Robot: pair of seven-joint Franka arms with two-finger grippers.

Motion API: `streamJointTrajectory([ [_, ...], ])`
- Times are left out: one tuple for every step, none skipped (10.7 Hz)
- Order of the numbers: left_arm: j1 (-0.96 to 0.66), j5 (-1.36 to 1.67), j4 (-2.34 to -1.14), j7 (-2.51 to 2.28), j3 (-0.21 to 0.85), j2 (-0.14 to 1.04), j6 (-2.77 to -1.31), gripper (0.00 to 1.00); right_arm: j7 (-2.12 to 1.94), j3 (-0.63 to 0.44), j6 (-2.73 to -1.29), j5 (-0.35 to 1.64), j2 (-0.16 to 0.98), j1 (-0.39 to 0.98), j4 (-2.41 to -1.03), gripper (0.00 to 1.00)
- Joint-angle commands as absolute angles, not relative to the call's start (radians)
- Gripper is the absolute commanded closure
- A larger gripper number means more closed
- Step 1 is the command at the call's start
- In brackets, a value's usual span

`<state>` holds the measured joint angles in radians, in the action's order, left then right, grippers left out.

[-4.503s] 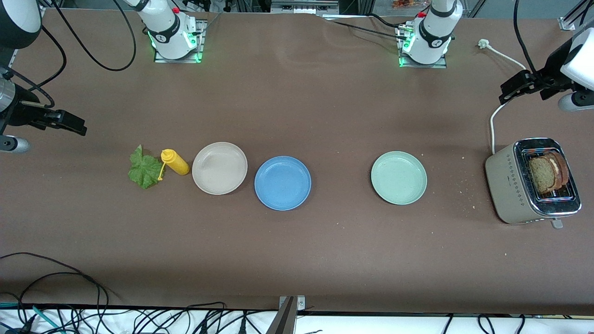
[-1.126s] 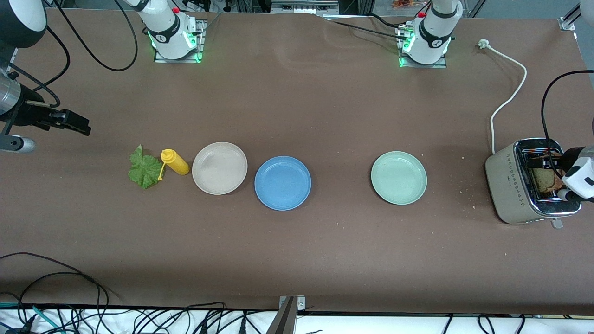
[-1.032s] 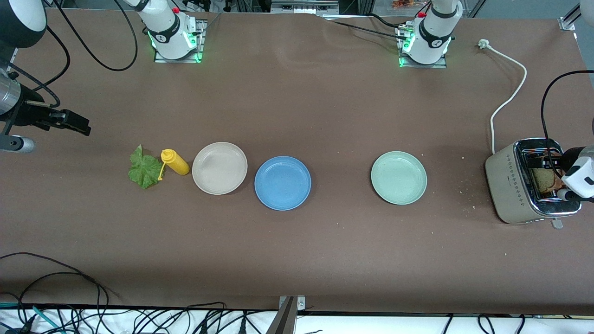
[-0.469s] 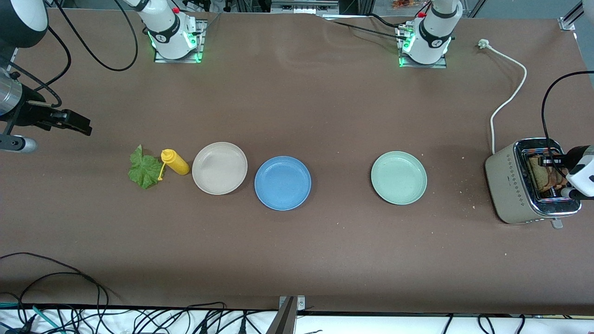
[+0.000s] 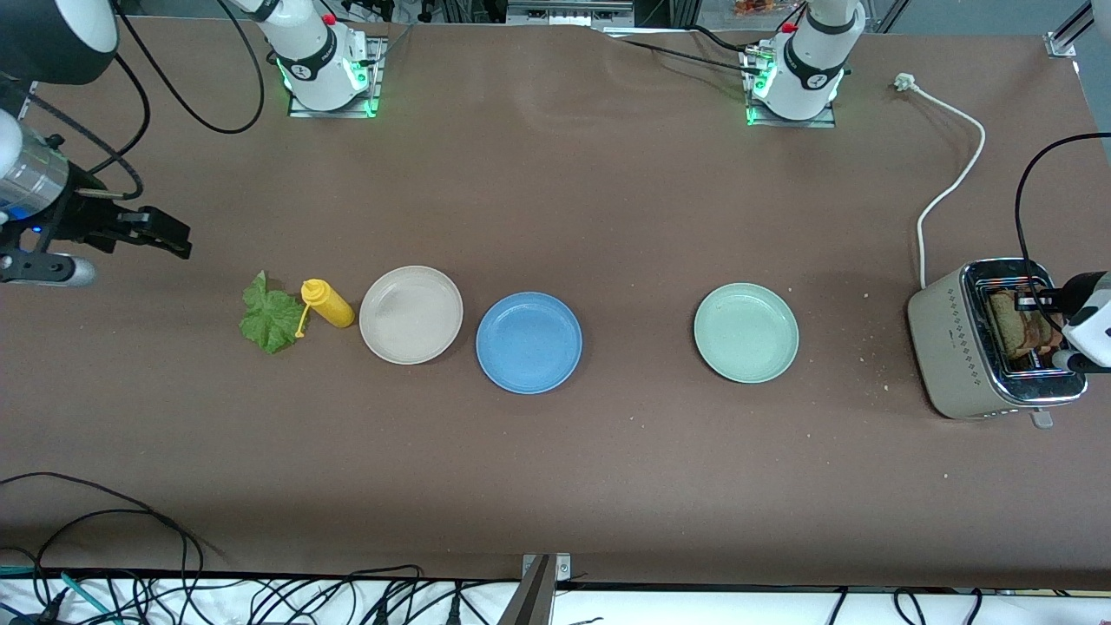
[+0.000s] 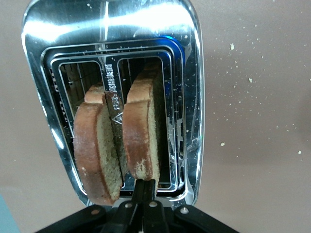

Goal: Make sandwich in blue plate with both arms
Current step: 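Grasp the outer bread slice with the left gripper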

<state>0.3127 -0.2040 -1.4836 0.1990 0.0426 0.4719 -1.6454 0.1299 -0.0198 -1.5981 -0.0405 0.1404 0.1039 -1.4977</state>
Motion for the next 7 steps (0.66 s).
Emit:
streamJointTrajectory([
  [0.308,-0.233,-1.463,0.209,0.057,0.480,-1.640,1.00,0.143,-0.018,-1.591,-0.029,0.141,0.104,-1.480,0.00],
  [0.307,-0.232,-1.462,0.203,0.064,0.453,-1.628,1.00,0.141,-0.018,-1.589,-0.029,0.140,0.103,-1.480,0.00],
  [0.305,-0.227,-1.460,0.206,0.069,0.416,-1.596,1.00,0.144,-0.020,-1.592,-0.028,0.140,0.103,-1.480,0.00],
  [0.304,-0.219,-1.460,0.210,0.074,0.370,-1.571,1.00,0.144,-0.020,-1.598,-0.028,0.144,0.101,-1.480,0.00],
  [0.307,-0.221,-1.460,0.216,0.087,0.323,-1.534,1.00,0.144,-0.020,-1.598,-0.026,0.144,0.101,-1.480,0.00],
  [0.307,-0.213,-1.442,0.253,0.087,0.286,-1.496,1.00,0.144,-0.018,-1.598,-0.026,0.144,0.103,-1.480,0.00],
  [0.307,-0.201,-1.399,0.271,0.087,0.276,-1.442,1.00,0.144,-0.017,-1.597,-0.026,0.143,0.103,-1.480,0.00],
])
